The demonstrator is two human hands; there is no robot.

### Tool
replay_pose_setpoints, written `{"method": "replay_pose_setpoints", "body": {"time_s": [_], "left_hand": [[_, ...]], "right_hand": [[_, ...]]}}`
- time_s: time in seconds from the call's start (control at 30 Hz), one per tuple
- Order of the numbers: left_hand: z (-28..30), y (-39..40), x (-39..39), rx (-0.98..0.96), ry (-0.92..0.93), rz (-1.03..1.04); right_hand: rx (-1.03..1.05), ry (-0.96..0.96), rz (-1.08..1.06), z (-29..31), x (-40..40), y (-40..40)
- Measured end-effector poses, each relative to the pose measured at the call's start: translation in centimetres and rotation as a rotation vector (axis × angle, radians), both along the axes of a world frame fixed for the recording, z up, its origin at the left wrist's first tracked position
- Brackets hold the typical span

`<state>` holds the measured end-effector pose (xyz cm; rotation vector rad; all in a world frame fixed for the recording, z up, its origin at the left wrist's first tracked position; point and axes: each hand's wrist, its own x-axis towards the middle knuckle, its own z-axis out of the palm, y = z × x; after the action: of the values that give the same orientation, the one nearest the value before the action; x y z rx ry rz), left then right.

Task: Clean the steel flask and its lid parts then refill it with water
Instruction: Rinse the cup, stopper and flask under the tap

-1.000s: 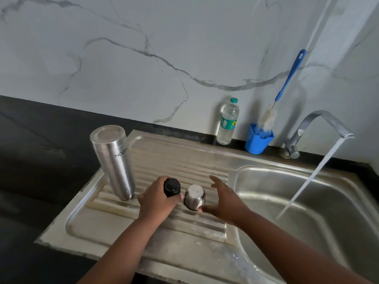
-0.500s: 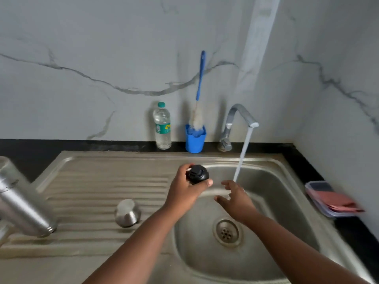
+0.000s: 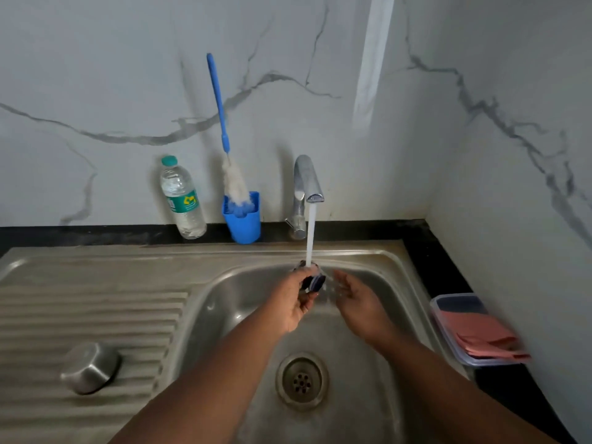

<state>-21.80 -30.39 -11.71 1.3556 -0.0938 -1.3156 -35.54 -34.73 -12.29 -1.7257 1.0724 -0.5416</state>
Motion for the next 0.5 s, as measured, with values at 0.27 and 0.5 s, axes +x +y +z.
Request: {"method": "replay_pose_setpoints", "body": {"time_s": [0.27, 0.5], "left_hand": [[-1.0, -0.7, 0.2, -0.127, 0.348, 0.187], [-1.3, 0.6, 0.6, -0.137, 0.430, 0.202]], "right_hand": [[-0.382, 0.290, 0.296, 0.0, 2.0, 0.8], [-0.595, 0.658, 0.306, -2.4, 1.9, 1.9]]}}
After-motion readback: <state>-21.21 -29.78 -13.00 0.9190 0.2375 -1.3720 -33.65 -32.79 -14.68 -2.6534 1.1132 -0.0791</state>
